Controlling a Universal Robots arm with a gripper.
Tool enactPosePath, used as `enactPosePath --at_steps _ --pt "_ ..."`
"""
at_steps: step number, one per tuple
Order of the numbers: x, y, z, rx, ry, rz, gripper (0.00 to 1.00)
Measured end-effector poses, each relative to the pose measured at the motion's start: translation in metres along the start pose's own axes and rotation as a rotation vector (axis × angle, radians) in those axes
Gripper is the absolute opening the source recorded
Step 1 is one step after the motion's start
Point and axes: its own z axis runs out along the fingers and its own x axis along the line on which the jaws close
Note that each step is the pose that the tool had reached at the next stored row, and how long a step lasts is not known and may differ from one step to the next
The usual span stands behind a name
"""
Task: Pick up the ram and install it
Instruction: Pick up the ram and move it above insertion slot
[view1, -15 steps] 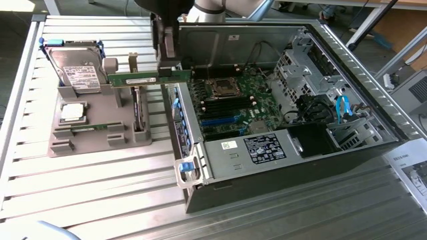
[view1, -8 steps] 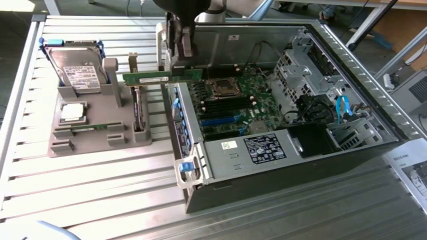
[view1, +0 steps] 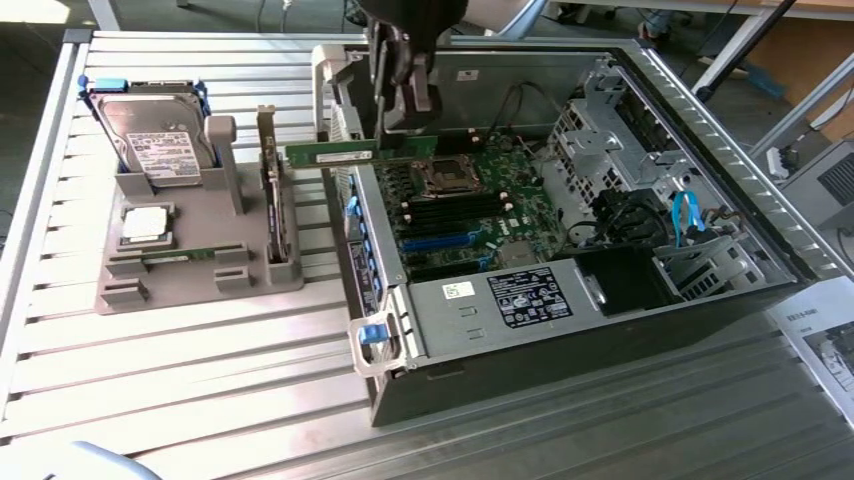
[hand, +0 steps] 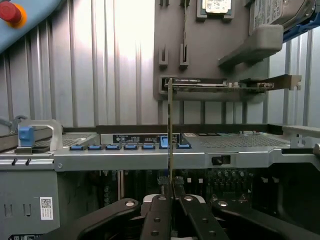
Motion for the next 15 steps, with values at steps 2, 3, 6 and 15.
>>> enactPosePath --at_steps 2,3,6,15 --pt "0.0 -0.0069 0.0001 0.0 0.0 0.0 0.12" --pt "0.0 -0.0105 0.0003 0.0001 -0.0001 0.0 0.12" --pt "0.0 -0.0206 0.0005 0.0001 -0.0001 0.0 0.12" --pt "-0.001 -0.0487 0.0011 0.0001 0.0002 0.0 0.12"
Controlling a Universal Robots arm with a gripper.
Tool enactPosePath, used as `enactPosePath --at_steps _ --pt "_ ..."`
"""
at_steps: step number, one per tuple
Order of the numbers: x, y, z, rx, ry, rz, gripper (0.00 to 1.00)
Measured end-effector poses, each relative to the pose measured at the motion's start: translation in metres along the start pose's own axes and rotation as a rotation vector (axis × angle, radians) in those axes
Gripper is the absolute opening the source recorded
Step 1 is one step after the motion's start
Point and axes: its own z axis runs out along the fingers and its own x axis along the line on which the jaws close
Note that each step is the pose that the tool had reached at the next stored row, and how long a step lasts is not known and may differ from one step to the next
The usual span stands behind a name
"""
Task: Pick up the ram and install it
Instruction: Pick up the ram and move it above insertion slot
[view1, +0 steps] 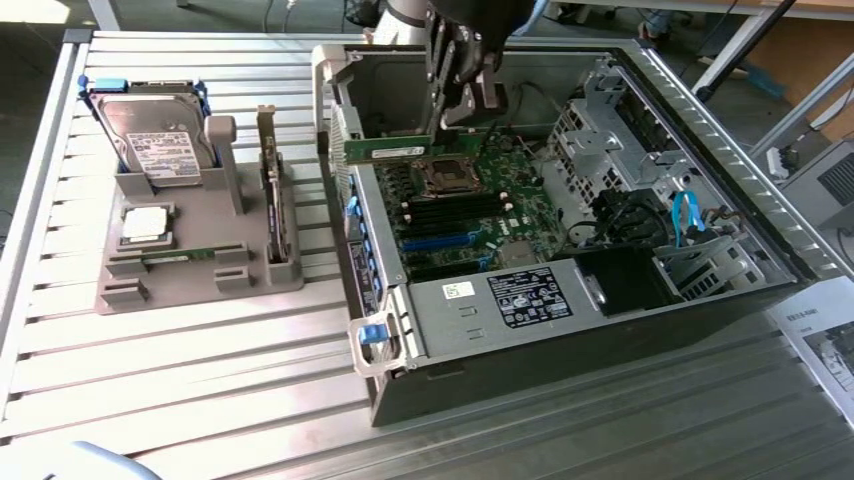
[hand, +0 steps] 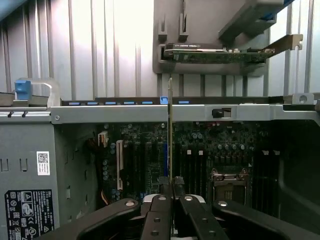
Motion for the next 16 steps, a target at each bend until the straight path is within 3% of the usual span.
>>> enactPosePath --at_steps 16 --pt "-0.001 -0.0515 0.0011 0.0 0.0004 0.0 0.12"
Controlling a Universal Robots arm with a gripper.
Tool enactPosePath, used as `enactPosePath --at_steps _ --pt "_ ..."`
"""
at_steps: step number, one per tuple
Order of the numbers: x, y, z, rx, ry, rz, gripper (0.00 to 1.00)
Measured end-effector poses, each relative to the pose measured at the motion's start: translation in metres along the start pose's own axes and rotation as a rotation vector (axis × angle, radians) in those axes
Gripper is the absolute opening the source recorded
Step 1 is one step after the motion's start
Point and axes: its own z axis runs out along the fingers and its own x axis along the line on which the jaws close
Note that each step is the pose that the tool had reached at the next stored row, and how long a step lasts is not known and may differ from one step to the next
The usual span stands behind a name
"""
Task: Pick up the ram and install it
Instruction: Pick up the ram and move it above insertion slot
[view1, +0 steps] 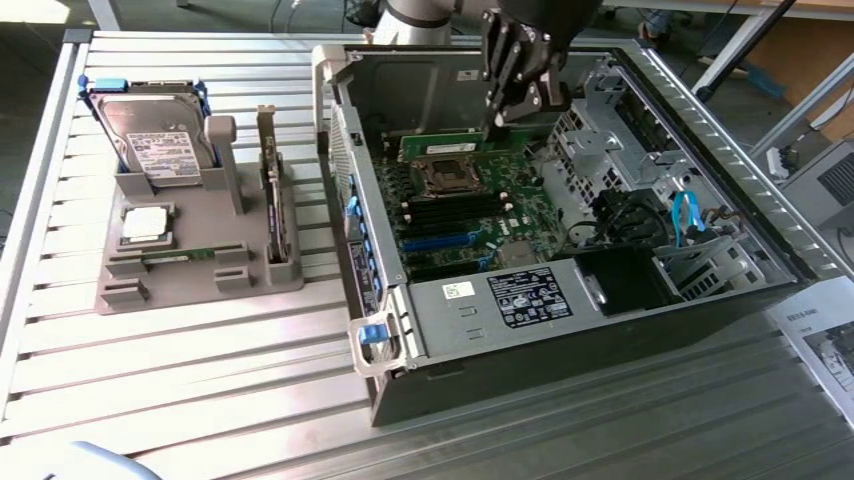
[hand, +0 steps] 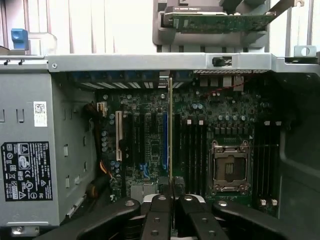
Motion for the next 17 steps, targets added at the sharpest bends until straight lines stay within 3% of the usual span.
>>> enactPosePath --at_steps 10,17 --pt "0.0 -0.0271 0.0005 0.0 0.0016 0.0 0.12" --pt "-0.001 -0.034 0.0007 0.0 0.0018 0.0 0.12"
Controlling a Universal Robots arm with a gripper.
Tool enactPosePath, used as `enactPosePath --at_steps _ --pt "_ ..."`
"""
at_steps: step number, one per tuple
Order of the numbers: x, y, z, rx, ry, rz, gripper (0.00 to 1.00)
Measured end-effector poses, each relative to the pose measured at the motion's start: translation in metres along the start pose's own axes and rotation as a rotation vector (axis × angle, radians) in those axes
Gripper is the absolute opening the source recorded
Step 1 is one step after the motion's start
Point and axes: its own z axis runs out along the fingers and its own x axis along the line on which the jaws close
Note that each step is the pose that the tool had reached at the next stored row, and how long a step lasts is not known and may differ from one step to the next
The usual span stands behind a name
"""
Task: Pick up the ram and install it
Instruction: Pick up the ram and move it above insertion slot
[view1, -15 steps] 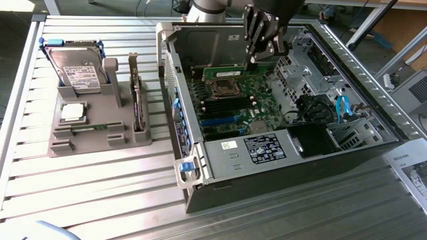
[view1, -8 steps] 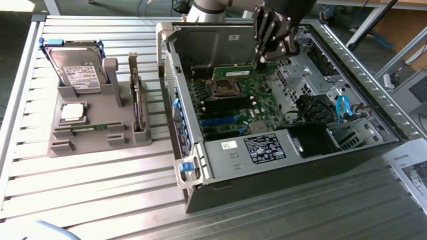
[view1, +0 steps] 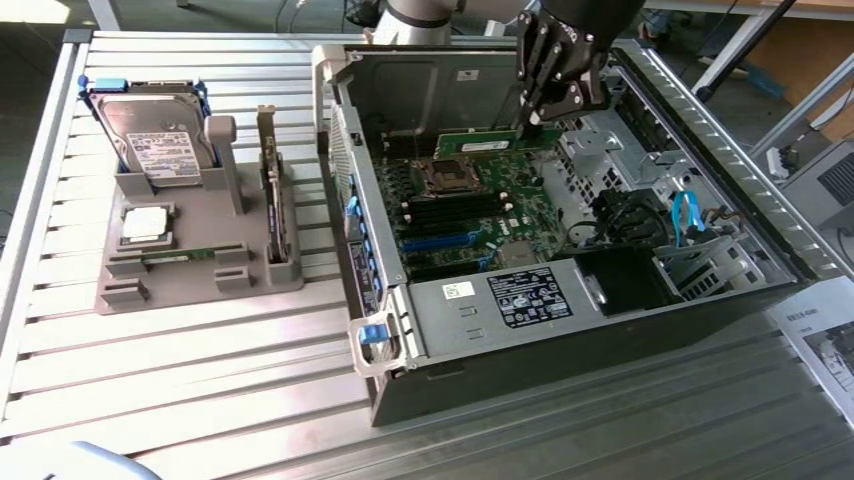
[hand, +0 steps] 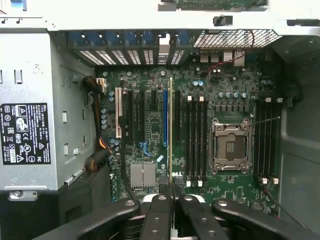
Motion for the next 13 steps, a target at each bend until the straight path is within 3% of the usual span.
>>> enactPosePath --at_steps 13 --pt "-0.0066 0.0 0.0003 0.0 0.0 0.0 0.12"
